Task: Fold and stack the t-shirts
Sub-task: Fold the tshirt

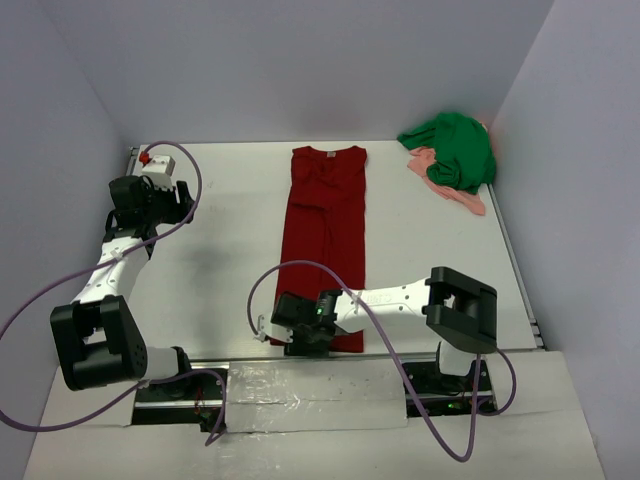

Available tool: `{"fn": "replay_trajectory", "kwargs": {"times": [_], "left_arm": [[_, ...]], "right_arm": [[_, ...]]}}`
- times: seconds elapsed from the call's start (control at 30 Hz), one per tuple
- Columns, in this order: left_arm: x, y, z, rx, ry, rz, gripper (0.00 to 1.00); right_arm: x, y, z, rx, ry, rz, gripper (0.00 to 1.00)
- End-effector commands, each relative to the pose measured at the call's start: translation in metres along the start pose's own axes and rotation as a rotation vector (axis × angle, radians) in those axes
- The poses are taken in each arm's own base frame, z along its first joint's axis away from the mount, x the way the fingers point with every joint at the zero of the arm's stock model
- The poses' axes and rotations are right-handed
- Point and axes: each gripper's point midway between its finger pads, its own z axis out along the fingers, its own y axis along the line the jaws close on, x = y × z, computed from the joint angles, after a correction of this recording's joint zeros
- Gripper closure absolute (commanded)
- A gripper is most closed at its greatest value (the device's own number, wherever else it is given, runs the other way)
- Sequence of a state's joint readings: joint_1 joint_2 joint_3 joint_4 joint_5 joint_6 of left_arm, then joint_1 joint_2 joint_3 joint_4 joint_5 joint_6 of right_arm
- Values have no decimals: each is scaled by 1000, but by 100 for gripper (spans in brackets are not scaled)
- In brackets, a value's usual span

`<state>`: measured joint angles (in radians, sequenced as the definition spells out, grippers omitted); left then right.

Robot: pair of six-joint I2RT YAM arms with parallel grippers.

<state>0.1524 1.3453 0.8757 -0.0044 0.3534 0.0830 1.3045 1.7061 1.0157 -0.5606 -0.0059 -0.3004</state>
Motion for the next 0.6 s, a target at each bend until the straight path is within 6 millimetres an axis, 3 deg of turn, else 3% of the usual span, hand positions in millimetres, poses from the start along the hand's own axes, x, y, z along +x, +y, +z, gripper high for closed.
{"fn": "replay_trajectory", "kwargs": {"times": [0.0,0.13,0.23,0.33,0.43,0.57], "left_arm": [[-13,-1,-3,13,-40,14,31],[-13,-1,-4,14,-44,17,31],[-14,-2,-5,15,-47,20,31],[-14,-2,-5,17,-48,20,31],[-15,-2,-5,17,-49,19,31],[-16,-3,-4,23,-50,22,31]], "right_arm": [[-8,-15,3,44,-25,22,40],[-8,-20,5,53,-28,31,44],[-4,-25,8,64,-12,38,53],[-1,-24,9,50,-3,40,70],[2,-21,10,30,15,41,98],[7,-19,10,20,32,48,100]]}}
